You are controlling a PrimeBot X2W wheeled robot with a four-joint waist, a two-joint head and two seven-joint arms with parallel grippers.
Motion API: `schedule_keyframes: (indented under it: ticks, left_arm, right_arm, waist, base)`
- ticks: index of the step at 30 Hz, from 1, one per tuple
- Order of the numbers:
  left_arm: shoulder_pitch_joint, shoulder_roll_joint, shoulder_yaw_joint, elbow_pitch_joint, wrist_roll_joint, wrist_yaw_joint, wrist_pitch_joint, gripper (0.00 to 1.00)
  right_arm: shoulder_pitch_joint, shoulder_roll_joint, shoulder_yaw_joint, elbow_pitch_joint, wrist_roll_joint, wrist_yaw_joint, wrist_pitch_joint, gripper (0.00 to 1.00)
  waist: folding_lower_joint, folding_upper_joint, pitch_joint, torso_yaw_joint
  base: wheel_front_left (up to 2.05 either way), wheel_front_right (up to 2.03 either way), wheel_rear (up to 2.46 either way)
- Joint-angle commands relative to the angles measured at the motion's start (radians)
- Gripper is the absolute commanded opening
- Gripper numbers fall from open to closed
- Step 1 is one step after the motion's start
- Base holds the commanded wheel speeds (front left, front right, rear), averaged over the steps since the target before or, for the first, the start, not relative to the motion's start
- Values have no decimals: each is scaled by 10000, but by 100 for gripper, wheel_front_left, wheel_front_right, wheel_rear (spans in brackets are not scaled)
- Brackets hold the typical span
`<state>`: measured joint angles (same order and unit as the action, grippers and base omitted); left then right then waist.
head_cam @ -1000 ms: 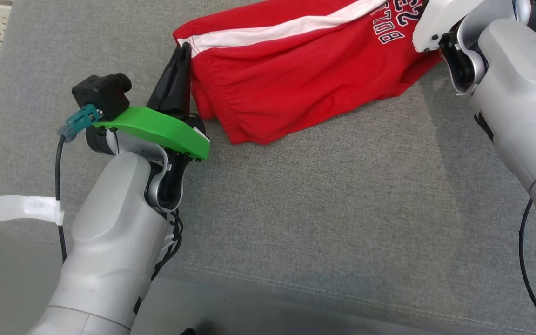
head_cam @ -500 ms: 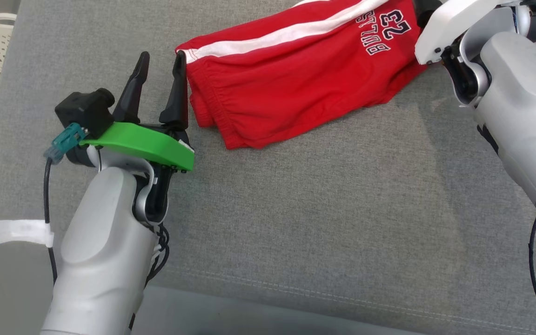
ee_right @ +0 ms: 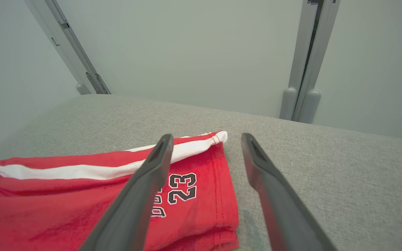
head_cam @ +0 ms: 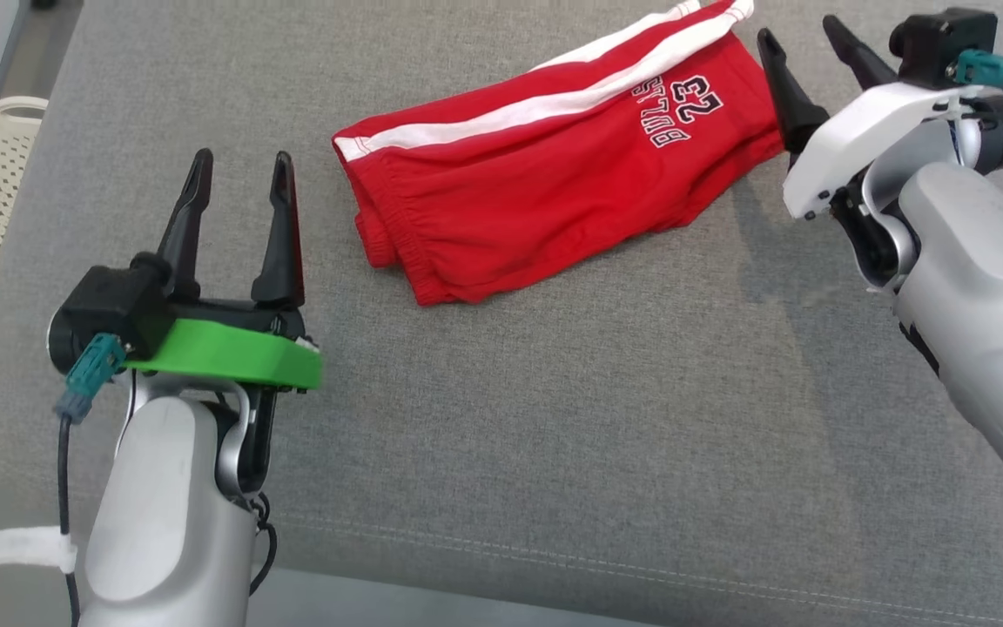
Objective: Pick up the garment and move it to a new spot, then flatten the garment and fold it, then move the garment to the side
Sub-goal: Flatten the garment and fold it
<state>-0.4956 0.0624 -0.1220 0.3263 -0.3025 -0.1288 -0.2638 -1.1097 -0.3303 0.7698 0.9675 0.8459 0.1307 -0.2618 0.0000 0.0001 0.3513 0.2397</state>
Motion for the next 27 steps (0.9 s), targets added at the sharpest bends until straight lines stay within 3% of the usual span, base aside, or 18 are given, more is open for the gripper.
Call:
schedule_keyframes:
  ticks: [1, 11, 19, 27]
  left_arm:
    - [402, -26, 271, -288, 280, -22, 2, 100]
    - [2028, -101, 1066, -1643, 1117, 155, 3, 100]
    - [3351, -112, 989, -2319, 1468, 549, 2, 100]
    - [3472, -113, 764, -2515, 1463, 649, 2, 100]
  right_arm:
    - [402, -44, -177, -115, -167, -1, -41, 100]
    - [1503, 119, -870, -136, -503, -1, -42, 100]
    - [2185, 174, -1257, 220, -638, -1, -42, 100]
    - [1803, 142, -1310, 1012, -595, -1, -42, 100]
  waist:
    - [0, -1, -373, -130]
    - [0, -1, -1053, -138]
    - [0, -1, -1367, 84]
    - [0, -1, -1225, 526]
  base:
    - [0, 0, 0]
    - [0, 0, 0]
    - [0, 0, 0]
    - [0, 0, 0]
